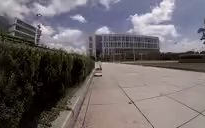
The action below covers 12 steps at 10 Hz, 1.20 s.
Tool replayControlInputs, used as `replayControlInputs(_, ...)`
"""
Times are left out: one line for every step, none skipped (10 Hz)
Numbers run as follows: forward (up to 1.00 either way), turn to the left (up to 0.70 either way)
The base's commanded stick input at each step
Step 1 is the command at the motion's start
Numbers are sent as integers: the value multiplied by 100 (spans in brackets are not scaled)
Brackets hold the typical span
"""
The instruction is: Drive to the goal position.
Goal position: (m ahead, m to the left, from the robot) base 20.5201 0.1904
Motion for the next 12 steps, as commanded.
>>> replayControlInputs(4,0)
replayControlInputs(4,0)
replayControlInputs(4,0)
replayControlInputs(4,0)
replayControlInputs(4,0)
replayControlInputs(4,0)
replayControlInputs(4,0)
replayControlInputs(4,0)
replayControlInputs(4,0)
replayControlInputs(4,0)
replayControlInputs(4,0)
replayControlInputs(1,0)
